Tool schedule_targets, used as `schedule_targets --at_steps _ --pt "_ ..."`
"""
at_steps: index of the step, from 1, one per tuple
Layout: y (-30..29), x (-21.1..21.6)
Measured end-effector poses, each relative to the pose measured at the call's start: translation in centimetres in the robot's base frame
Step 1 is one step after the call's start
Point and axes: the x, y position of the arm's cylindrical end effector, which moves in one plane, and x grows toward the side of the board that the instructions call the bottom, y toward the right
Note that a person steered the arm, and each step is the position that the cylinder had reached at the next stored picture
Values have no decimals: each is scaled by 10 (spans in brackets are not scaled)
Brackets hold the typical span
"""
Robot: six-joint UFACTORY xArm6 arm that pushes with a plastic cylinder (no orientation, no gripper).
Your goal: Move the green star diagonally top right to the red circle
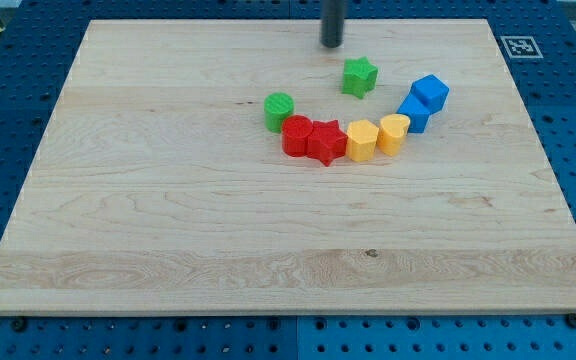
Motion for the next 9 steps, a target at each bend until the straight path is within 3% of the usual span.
schedule_targets --at_steps 1,4,7,8,9 --pt "45 3" --pt "33 54" --pt "15 51" --pt "14 85" --pt "5 91"
